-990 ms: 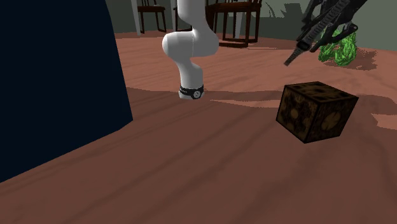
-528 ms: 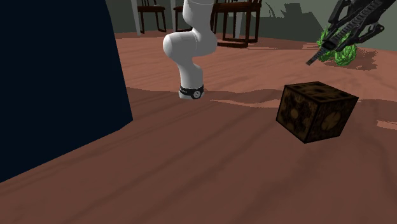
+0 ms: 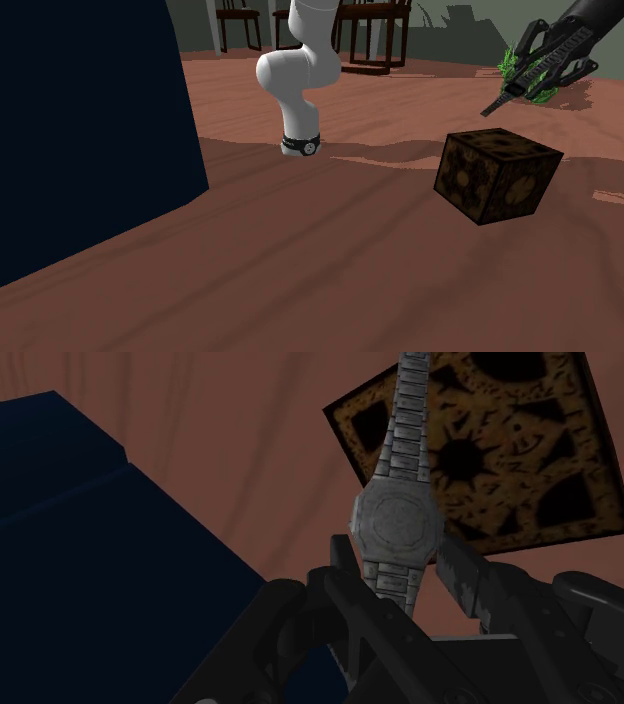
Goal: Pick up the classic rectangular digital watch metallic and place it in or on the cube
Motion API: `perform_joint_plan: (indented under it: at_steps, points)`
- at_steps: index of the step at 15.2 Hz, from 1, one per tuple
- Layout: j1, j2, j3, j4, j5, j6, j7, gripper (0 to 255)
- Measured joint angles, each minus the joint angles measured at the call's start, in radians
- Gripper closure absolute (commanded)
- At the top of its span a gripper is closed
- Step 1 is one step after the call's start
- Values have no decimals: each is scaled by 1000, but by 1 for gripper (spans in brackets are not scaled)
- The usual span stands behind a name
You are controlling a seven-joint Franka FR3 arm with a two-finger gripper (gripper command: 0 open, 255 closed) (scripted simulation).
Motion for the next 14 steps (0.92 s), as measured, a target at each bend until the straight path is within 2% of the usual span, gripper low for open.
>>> perform_joint_plan:
  at_steps: [6, 12, 13, 14]
  points:
    - [-17, 9, -2, -71, 1, 69, 26, 255]
    - [-20, 9, -2, -79, 1, 77, 28, 255]
    - [-20, 9, -2, -79, 1, 77, 28, 0]
    - [-20, 9, -2, -79, 1, 77, 28, 0]
